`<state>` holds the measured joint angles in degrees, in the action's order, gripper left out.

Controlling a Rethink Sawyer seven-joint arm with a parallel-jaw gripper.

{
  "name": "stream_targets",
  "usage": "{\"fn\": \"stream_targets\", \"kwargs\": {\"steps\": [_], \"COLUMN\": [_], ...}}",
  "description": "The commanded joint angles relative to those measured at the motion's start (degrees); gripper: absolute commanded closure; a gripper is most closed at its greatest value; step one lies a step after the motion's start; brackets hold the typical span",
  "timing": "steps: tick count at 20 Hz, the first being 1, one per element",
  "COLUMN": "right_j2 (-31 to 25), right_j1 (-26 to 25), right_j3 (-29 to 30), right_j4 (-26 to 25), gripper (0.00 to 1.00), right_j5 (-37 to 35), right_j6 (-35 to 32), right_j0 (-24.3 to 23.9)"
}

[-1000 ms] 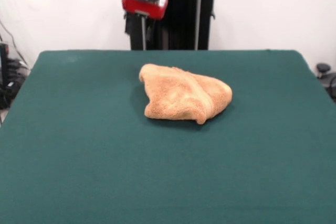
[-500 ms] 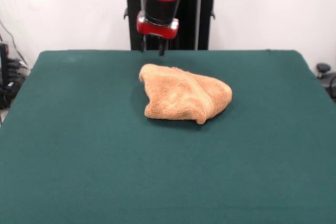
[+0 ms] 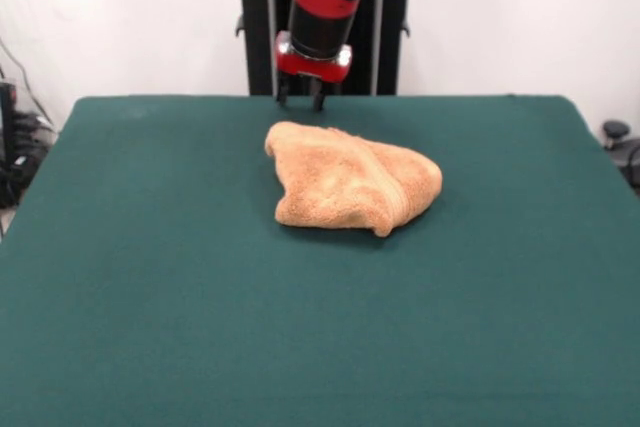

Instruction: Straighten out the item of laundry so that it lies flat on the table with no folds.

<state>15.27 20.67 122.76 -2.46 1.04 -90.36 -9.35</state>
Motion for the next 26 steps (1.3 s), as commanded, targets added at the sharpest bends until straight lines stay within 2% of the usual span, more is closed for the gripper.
{"fn": "stream_targets", "kwargs": {"steps": [1, 12, 26], "right_j2": [-7.8, -5.3, -2.2], "right_j1": [-9.4, -6.1, -5.5], "right_j3": [-14.0, -18.0, -26.1], "right_j4": [6.6, 8.9, 7.5], "gripper": [0.00, 0.00, 0.00], "right_j5": [4.2, -11.1, -28.4], "right_j6": [-12.7, -10.4, -11.9], "right_j0": [-0.2, 2.6, 5.8]}}
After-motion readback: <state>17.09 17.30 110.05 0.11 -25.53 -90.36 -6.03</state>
